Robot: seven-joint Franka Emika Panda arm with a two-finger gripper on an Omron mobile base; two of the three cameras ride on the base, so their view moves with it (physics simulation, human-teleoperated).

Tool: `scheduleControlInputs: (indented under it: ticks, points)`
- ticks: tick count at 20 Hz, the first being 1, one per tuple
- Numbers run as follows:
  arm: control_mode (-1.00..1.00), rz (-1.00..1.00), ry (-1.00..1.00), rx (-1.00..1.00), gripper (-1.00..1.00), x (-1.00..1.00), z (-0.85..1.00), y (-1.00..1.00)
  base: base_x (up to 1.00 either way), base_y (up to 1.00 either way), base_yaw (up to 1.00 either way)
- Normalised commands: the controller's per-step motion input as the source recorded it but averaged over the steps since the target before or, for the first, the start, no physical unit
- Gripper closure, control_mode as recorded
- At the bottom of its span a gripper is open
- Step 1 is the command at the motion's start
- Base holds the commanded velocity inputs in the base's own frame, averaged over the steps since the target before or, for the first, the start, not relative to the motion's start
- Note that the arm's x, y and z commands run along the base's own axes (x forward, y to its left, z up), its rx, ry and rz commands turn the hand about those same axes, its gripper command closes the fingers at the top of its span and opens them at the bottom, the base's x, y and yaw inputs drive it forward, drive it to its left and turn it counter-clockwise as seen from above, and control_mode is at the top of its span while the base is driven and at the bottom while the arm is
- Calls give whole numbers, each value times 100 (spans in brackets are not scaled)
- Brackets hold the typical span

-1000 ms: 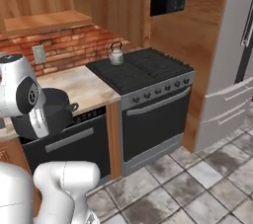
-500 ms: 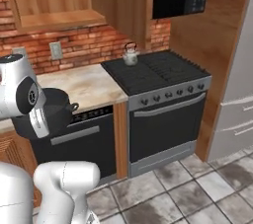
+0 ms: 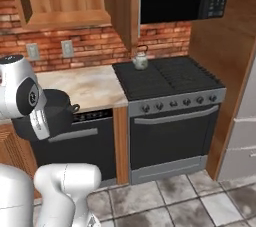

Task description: Pick the kettle from the cabinet and place it on a stove burner. Then pick the pot from the counter and place it on another stove burner. Finally, turn both burners on.

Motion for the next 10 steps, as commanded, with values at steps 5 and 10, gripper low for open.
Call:
scheduleControlInputs:
  ticks: [5, 10]
  points:
    - [100, 0, 0, 0, 100, 0, 0, 0, -15, -74, 37]
    - [100, 0, 0, 0, 100, 0, 0, 0, -31, -71, 39]
